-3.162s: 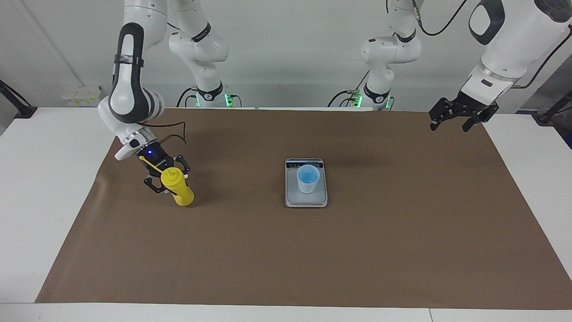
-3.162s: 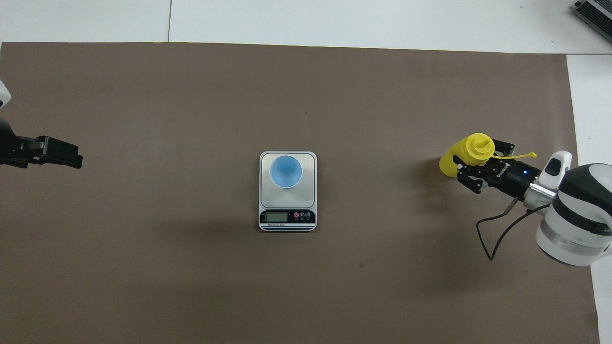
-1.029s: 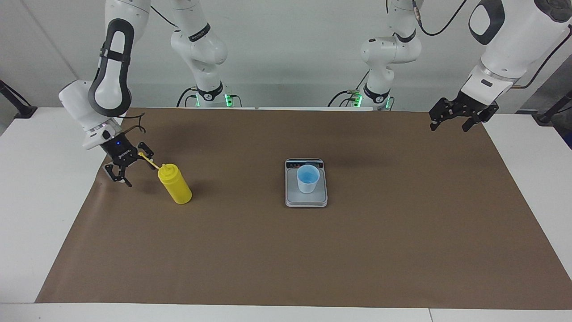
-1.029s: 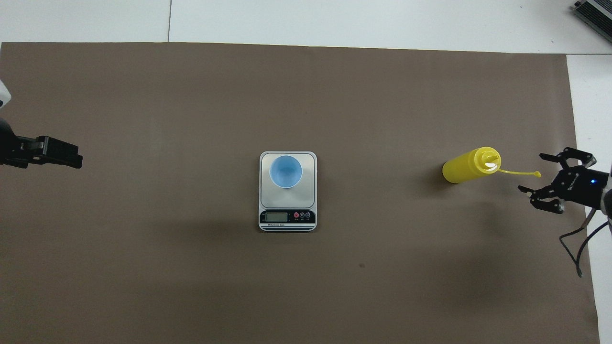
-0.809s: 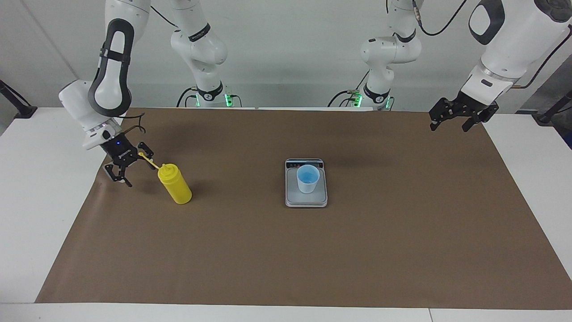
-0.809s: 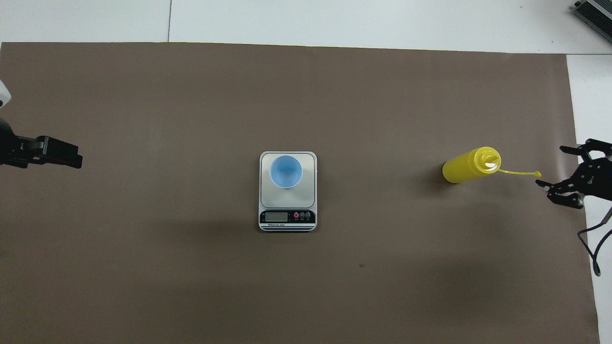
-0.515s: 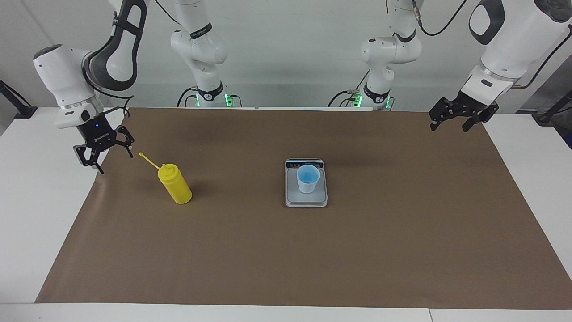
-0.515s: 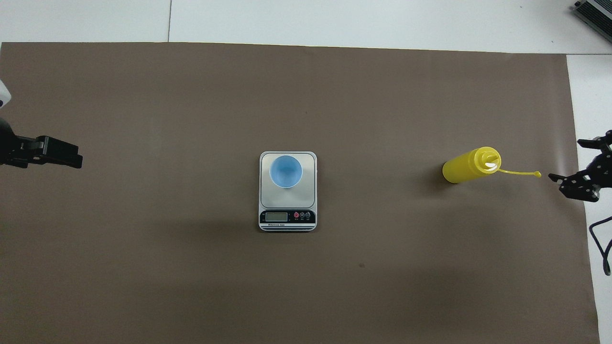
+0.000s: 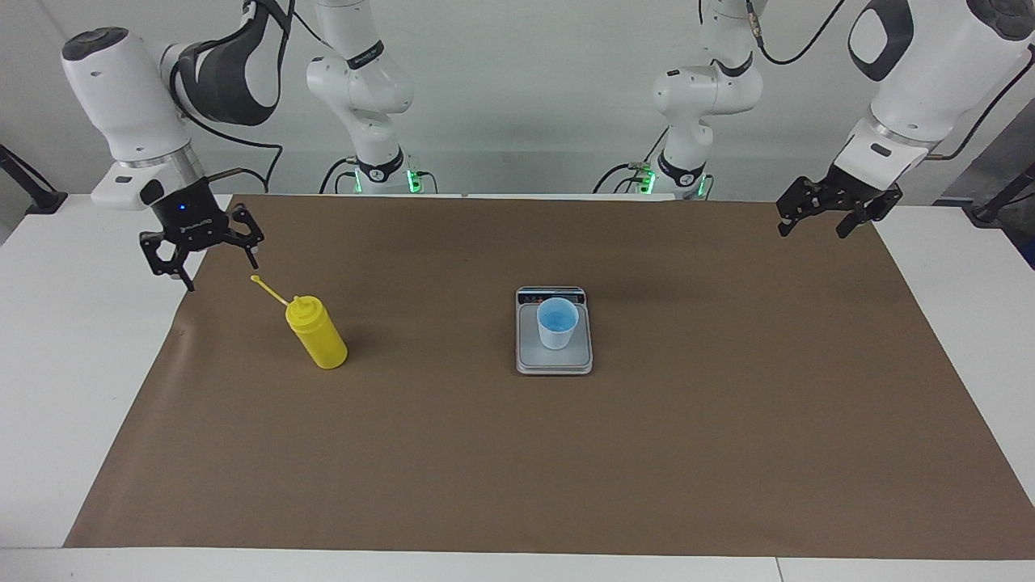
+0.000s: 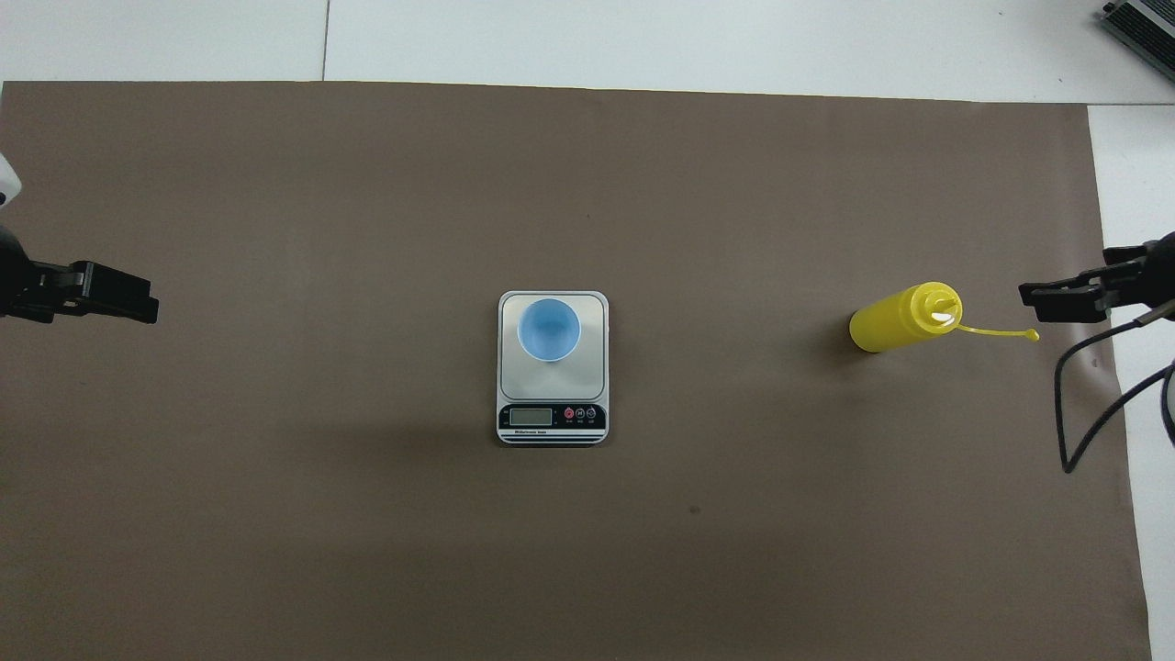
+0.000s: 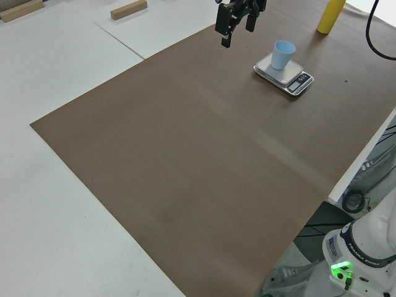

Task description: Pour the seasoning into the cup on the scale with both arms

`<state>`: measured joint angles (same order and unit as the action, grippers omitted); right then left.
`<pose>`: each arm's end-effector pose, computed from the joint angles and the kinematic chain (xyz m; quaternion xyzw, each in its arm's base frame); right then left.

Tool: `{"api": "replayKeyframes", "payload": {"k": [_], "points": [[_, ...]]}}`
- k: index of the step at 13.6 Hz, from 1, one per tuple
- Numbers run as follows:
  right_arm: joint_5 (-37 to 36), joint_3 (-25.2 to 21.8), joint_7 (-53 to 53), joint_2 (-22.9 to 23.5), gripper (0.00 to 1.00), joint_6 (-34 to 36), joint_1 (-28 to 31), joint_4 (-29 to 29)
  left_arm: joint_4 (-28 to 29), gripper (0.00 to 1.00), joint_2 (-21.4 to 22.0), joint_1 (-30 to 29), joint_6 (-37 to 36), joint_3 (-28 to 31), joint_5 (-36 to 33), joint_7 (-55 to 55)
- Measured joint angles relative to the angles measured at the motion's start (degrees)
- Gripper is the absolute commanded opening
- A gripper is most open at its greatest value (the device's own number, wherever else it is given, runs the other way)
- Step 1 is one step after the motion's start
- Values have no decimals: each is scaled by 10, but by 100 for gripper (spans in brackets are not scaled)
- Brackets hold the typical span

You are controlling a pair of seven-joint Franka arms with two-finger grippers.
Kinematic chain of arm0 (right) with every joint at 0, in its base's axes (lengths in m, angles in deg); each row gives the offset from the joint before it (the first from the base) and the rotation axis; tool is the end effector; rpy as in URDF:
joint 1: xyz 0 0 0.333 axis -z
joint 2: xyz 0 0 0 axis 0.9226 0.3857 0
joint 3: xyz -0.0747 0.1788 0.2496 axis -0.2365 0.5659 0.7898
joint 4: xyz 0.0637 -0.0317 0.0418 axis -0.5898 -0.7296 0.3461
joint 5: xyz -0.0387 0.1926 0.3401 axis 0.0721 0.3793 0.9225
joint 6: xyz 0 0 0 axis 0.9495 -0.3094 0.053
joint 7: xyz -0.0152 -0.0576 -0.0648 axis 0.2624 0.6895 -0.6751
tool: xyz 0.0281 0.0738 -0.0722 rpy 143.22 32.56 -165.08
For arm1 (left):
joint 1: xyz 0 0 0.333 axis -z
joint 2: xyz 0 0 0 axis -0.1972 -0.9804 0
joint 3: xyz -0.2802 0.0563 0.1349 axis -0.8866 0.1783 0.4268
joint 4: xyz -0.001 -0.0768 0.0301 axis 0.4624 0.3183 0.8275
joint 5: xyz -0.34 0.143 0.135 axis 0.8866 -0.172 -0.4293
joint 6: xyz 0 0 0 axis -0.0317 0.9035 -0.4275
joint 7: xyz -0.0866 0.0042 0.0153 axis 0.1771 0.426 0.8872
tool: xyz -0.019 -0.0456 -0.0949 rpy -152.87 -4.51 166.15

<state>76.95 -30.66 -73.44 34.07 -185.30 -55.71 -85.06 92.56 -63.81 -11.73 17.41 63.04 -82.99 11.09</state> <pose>0.5580 -0.0712 0.5581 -0.9835 -0.1424 -0.1110 0.0099 0.5477 -0.0317 0.6096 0.9991 -0.0346 -0.0169 0.0200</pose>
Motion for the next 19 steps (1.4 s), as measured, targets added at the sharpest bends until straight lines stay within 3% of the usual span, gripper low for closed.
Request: {"api": "replayKeyframes", "payload": {"k": [2,8,14,19], "points": [[-5,0,111,7,100,43,-18,31,0,100,0,0,0,0,0,0],[-88,4,308,19,100,154,-97,108,0,100,0,0,0,0,0,0],[-78,28,367,32,100,247,-99,200,0,100,0,0,0,0,0,0],[-37,26,373,48,100,269,-70,213,0,100,0,0,0,0,0,0]]}}
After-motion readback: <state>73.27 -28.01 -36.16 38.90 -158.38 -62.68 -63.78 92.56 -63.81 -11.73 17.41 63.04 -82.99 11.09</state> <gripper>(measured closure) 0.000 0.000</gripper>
